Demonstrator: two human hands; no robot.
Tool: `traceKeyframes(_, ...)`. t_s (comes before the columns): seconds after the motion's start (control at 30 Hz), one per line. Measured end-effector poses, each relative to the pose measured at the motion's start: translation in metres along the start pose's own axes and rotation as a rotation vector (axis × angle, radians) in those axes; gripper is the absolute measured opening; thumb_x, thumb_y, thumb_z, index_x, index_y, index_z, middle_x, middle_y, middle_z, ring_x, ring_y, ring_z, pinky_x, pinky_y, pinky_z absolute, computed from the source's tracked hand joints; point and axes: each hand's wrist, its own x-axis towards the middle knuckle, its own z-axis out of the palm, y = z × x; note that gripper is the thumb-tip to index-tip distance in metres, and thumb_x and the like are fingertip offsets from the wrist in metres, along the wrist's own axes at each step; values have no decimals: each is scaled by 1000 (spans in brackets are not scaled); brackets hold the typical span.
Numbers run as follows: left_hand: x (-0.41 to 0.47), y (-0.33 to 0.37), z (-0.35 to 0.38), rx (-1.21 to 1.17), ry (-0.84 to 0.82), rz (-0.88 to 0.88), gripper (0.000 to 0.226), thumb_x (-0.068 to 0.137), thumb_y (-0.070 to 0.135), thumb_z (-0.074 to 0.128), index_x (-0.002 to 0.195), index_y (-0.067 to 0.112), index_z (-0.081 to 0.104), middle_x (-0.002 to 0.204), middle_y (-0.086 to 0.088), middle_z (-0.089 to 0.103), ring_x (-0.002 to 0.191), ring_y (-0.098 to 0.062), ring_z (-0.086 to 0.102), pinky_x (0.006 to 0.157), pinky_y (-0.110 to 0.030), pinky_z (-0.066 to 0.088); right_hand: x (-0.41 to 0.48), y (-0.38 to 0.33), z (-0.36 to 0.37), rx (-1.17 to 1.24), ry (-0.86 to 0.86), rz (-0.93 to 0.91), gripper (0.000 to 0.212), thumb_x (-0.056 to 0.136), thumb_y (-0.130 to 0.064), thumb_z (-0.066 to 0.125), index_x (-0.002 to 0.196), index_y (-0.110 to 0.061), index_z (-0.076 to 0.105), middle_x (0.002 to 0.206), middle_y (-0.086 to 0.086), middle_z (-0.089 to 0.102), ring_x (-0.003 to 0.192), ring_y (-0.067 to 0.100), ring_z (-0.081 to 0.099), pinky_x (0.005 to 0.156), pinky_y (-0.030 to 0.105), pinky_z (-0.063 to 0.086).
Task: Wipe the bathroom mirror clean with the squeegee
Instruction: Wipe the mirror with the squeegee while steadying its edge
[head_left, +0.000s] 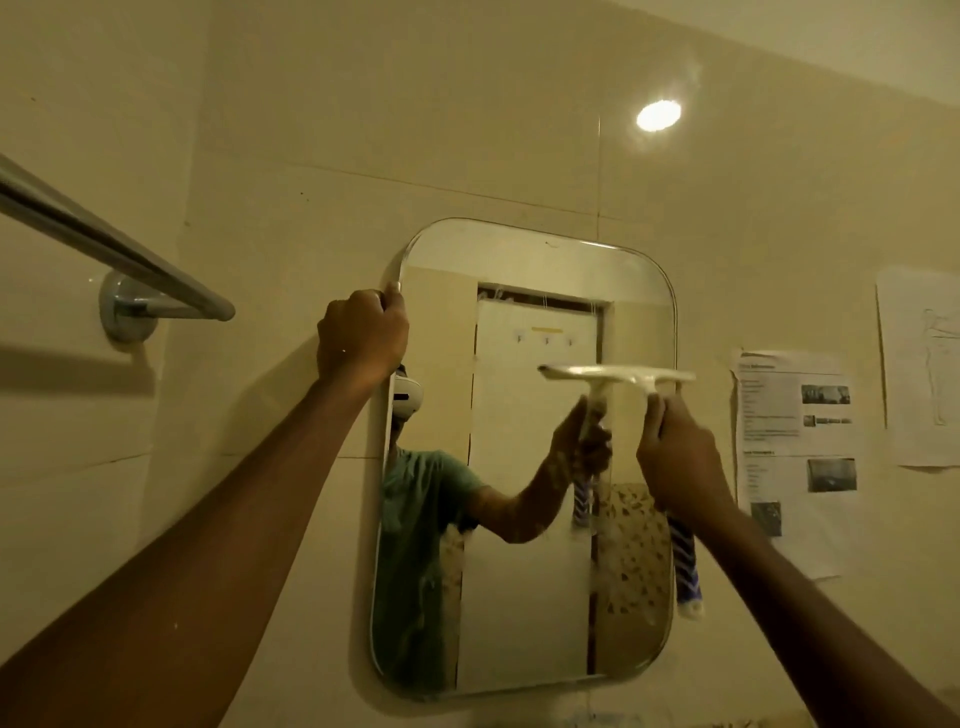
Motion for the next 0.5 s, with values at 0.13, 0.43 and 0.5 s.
traceKeyframes(0.13, 5, -2, -2, -5, -85, 14, 54, 99, 45, 31, 75, 7, 61, 74, -13, 66, 73, -32, 64, 76, -42, 56, 4, -9, -11, -12, -46, 67, 37, 105, -32, 28, 88, -10, 52, 63, 5, 53, 45, 14, 50, 41, 27, 46)
traceKeyframes(0.43, 15, -10, -9, -150, -195, 10, 67, 95, 51, 40, 66, -3, 64, 62, -19, 68, 55, -30, 66, 71, -39, 58, 113, -65, -53, -28, 65, 74, 44, 104, -40, 26, 96, -7, 54, 68, 8, 55, 49, 22, 54, 45, 28, 48)
traceKeyframes(0.5, 15, -13, -10, -181, -195, 30, 67, 95, 51, 42, 65, -4, 64, 60, -20, 68, 54, -31, 67, 71, -40, 58, 94, -53, -44, -57, 35, 56, 42, 105, -37, 25, 95, -8, 53, 66, 8, 54, 49, 20, 53, 44, 29, 48)
